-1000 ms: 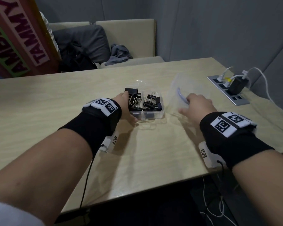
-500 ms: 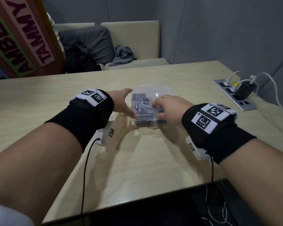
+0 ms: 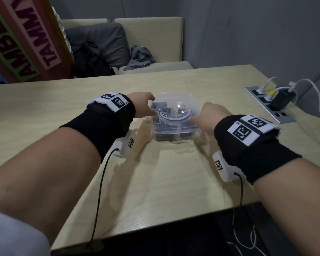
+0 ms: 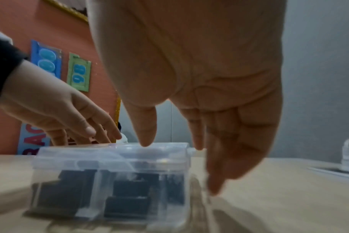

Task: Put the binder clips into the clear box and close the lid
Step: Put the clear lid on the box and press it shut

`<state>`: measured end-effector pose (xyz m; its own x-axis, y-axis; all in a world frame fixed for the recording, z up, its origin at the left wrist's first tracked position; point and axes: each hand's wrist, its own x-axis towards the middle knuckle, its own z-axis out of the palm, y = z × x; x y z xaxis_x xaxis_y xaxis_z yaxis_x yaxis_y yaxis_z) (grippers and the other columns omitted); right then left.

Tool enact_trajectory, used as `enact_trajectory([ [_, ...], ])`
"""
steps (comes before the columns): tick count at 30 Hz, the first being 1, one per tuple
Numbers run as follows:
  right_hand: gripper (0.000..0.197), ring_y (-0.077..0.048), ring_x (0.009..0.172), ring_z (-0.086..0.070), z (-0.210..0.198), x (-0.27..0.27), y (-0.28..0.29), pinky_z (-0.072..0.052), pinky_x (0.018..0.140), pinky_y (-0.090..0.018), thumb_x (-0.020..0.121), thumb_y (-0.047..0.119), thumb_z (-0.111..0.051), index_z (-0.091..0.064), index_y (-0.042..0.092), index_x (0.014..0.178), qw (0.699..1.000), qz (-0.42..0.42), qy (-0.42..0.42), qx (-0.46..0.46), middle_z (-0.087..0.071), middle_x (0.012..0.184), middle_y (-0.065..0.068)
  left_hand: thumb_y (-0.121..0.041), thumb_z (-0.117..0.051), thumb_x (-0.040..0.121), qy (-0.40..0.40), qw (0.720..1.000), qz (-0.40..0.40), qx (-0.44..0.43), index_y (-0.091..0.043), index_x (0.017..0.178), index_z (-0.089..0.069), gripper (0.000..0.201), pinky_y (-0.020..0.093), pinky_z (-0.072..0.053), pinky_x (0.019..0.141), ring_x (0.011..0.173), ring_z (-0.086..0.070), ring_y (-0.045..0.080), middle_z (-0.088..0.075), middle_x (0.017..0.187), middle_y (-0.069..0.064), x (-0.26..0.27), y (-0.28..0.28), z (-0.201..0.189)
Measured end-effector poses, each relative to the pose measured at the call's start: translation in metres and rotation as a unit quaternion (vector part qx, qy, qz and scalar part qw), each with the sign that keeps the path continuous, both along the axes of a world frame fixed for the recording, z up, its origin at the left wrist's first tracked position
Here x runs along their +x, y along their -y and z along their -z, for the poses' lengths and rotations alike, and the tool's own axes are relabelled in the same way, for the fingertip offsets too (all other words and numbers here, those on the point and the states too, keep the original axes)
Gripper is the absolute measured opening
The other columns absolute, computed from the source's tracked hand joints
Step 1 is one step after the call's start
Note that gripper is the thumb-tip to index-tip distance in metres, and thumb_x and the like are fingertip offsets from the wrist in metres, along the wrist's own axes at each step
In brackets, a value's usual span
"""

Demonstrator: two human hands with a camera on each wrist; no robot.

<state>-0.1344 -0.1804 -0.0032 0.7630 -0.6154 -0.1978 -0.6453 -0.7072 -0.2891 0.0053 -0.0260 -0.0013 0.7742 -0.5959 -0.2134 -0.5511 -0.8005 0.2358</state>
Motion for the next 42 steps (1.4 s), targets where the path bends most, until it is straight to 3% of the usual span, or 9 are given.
enact_trajectory([
  [8, 0.044, -0.029, 0.108, -0.062, 0.004, 0.001, 0.009, -0.05, 0.079, -0.033, 0.093, 0.011, -0.052, -0.047, 0.014, 0.137, 0.977, 0.053, 0.183, 0.097, -0.055, 0.131, -0.012, -0.024, -0.061, 0.088, -0.038, 0.983, -0.097, -0.153, -0.017, 0.133, -0.053, 0.046, 0.03, -0.052, 0.08, 0.087, -0.068, 0.019, -0.076, 0.102, 0.006, 0.0, -0.001, -0.011],
  [14, 0.039, -0.016, 0.081, -0.071, -0.009, 0.006, 0.012, -0.057, 0.082, -0.039, 0.096, 0.008, -0.038, -0.06, 0.02, 0.126, 0.871, 0.055, 0.418, 0.253, -0.066, 0.116, 0.001, -0.049, -0.051, 0.092, -0.001, 0.987, -0.063, -0.15, -0.02, 0.137, -0.049, 0.054, 0.032, -0.045, 0.092, 0.115, -0.061, 0.023, -0.062, 0.131, 0.004, 0.003, -0.005, -0.026],
  [19, 0.038, -0.015, 0.089, -0.069, -0.015, 0.007, 0.013, -0.058, 0.075, -0.029, 0.1, 0.015, -0.043, -0.047, 0.019, 0.138, 0.835, 0.077, 0.439, 0.322, -0.052, 0.127, 0.001, -0.033, -0.056, 0.095, -0.142, 0.95, -0.067, -0.271, -0.012, 0.1, -0.06, 0.021, 0.028, -0.053, 0.062, 0.055, -0.067, 0.006, -0.072, 0.082, 0.002, -0.001, -0.004, -0.03],
  [23, 0.054, -0.026, 0.1, -0.064, -0.01, 0.002, 0.008, -0.056, 0.091, -0.043, 0.098, 0.027, -0.052, -0.033, 0.013, 0.146, 0.857, 0.13, 0.303, 0.396, -0.053, 0.126, -0.012, -0.026, -0.054, 0.097, -0.211, 0.907, -0.143, -0.336, -0.003, 0.106, -0.059, 0.025, 0.027, -0.053, 0.056, 0.044, -0.064, 0.006, -0.072, 0.066, 0.002, 0.0, 0.0, -0.021],
  [26, 0.021, -0.027, 0.082, -0.065, -0.004, -0.005, 0.0, -0.056, 0.089, -0.043, 0.097, 0.015, -0.052, -0.056, 0.001, 0.112, 0.881, 0.103, 0.239, 0.395, -0.063, 0.101, -0.016, -0.028, -0.054, 0.097, -0.222, 0.902, -0.189, -0.318, 0.002, 0.107, -0.059, 0.031, 0.032, -0.059, 0.062, 0.054, -0.062, 0.014, -0.069, 0.062, 0.004, -0.007, 0.008, -0.013],
  [29, 0.033, -0.034, 0.104, -0.068, 0.003, -0.001, 0.001, -0.052, 0.096, -0.045, 0.092, 0.023, -0.056, -0.064, 0.005, 0.118, 0.947, 0.07, 0.198, 0.242, -0.066, 0.123, -0.017, -0.033, -0.051, 0.098, -0.17, 0.945, -0.181, -0.215, 0.006, 0.104, -0.064, 0.042, 0.035, -0.06, 0.069, 0.06, -0.063, 0.024, -0.066, 0.077, 0.014, -0.014, 0.016, -0.008],
  [34, 0.047, -0.032, 0.123, -0.054, 0.015, 0.003, 0.003, -0.044, 0.098, -0.036, 0.095, 0.026, -0.052, -0.051, 0.004, 0.137, 0.986, 0.02, 0.129, 0.107, -0.052, 0.14, -0.016, -0.038, -0.047, 0.097, -0.051, 0.994, -0.089, 0.02, -0.008, 0.051, -0.058, 0.056, 0.023, -0.053, 0.065, 0.042, -0.057, 0.014, -0.052, 0.024, -0.002, -0.015, 0.023, -0.006],
  [37, 0.048, -0.034, 0.124, -0.051, 0.018, 0.008, 0.002, -0.042, 0.101, -0.038, 0.097, 0.031, -0.048, -0.05, 0.009, 0.139, 0.991, 0.005, 0.112, 0.069, -0.046, 0.142, -0.016, -0.04, -0.048, 0.096, -0.029, 0.994, -0.075, 0.075, -0.006, 0.059, -0.062, 0.052, 0.031, -0.055, 0.078, 0.056, -0.063, 0.022, -0.063, 0.045, 0.002, -0.011, 0.024, 0.0],
  [42, 0.041, -0.035, 0.126, -0.042, 0.027, 0.012, -0.001, -0.041, 0.096, -0.04, 0.101, 0.031, -0.04, -0.046, 0.016, 0.138, 0.998, -0.001, 0.066, 0.018, -0.039, 0.141, -0.012, -0.041, -0.054, 0.092, 0.039, 0.998, -0.033, 0.028, -0.019, 0.146, -0.032, 0.062, 0.039, -0.05, 0.086, 0.111, -0.06, 0.037, -0.05, 0.134, 0.019, -0.004, 0.022, 0.007],
])
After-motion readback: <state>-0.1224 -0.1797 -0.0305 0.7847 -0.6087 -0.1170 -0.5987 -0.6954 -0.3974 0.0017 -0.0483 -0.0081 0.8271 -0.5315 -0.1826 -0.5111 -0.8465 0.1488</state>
